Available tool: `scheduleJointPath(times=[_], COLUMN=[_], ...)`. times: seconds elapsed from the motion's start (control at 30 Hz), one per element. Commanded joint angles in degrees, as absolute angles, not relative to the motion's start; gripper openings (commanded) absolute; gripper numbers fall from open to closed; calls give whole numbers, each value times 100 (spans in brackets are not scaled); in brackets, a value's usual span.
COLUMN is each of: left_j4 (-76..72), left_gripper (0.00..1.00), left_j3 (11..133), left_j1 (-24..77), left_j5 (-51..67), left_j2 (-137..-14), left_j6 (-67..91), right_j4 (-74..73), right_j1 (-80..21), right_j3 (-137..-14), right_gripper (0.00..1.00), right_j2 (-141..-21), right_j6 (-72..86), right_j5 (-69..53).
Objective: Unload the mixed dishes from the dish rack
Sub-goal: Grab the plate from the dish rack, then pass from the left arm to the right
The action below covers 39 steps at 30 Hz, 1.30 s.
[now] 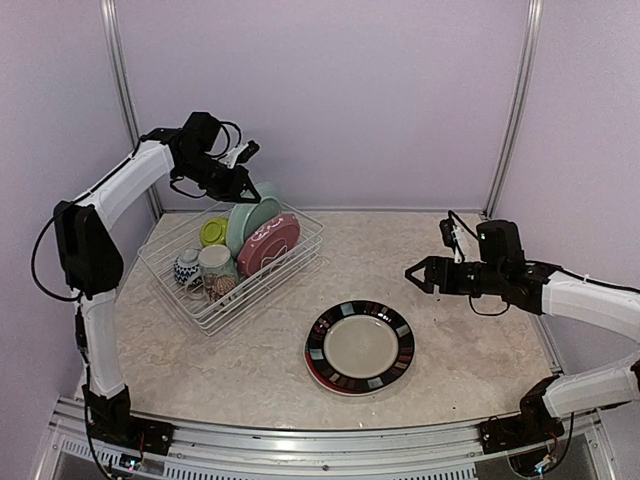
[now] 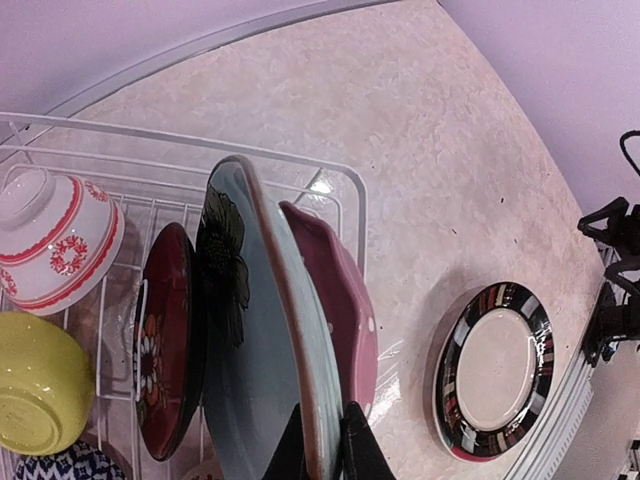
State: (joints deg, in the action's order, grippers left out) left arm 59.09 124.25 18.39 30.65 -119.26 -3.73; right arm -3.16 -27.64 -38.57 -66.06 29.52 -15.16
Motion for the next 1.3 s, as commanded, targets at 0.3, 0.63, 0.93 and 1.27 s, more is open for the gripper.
scheduleJointPath(times=[0.3, 0.63, 0.93, 1.27], left_j4=[5901, 5396, 3030, 655], left_gripper=[0, 0, 0, 0], left_j3=[12825, 12870, 11157, 9647], left_j1=[2145, 2899, 4705, 5893], left_j5=[2583, 1364, -1520, -2516], left_j2=[-10532, -10047, -9305, -9851], left_j6=[55, -408, -2444, -4804], right_j4=[-257, -295, -217, -481], right_j1=[-2785, -2782, -2677, -1723], right_j3=[-4273, -4355, -4520, -4660], right_gripper=[85, 85, 85, 85], right_j2=[-6995, -7100, -7303, -7083], right_j6=[2859, 2936, 3437, 4348], right_j5=[-1615, -1557, -1576, -2021])
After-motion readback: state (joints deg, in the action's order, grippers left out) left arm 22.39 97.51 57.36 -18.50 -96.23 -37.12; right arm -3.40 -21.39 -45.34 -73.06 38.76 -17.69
